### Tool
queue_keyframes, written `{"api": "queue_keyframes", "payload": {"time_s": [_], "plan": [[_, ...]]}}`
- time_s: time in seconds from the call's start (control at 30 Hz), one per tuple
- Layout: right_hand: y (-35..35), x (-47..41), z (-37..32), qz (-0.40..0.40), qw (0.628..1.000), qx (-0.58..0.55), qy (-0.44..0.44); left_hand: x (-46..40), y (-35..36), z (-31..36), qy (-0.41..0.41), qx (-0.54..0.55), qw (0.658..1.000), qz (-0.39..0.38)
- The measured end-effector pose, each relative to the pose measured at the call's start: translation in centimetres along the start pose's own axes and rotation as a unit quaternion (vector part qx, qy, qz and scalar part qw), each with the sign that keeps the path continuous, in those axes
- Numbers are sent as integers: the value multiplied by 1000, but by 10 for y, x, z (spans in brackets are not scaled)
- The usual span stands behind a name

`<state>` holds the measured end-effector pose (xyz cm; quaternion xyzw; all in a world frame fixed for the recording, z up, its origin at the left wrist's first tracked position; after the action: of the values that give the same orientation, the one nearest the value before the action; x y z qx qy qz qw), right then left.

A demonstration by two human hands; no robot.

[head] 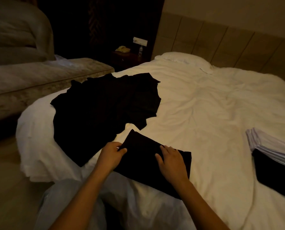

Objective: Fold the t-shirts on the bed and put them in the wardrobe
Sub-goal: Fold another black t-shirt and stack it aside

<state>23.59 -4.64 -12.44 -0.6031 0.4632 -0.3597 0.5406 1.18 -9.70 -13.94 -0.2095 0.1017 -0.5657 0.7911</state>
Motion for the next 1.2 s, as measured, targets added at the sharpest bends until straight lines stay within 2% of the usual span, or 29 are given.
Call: {"api": "queue_keyframes", "payload": {"time_s": [0.07,0.13,0.23,0.37,0.5,0.6,0.73,0.87,0.93,1.03,1.1,1.2], "plan": [[5,3,-4,-10,1000,19,-3,6,-9,9,45,-48,996,65],[9,3,-4,-6,999,34,-7,14,-10,31,139,-117,977,114],[8,4,-4,-5,999,38,-15,16,20,59,244,-210,944,70],[6,17,5,6,1000,22,-13,5,54,34,199,-330,923,-16],[8,45,27,50,997,-9,54,-4,53,8,162,-293,942,-31],[5,53,47,74,982,-125,122,-2,48,7,147,-264,953,-16],[-8,61,72,108,923,-312,199,-1,30,4,81,-156,984,24],[13,64,90,50,807,-514,288,-3,29,-13,-37,-9,999,-25],[24,64,87,18,755,-586,295,4,31,-13,-67,86,993,-47],[30,66,87,11,697,-654,295,19,40,-8,-109,217,966,-84],[23,69,92,25,676,-682,278,29,50,1,-120,273,948,-112],[3,80,115,62,664,-702,251,39,66,24,-110,317,932,-137]]}}
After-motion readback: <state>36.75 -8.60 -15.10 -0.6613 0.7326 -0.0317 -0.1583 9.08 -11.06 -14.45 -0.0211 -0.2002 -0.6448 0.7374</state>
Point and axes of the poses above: each hand's wrist, its own x-axis away from the middle knuckle, its own y-axis out of the palm, z = x × y, the point moved 10 cm from there along -x, towards the middle knuckle, and after that the axes turned 2 degrees about -z, right-handed, at the moved point
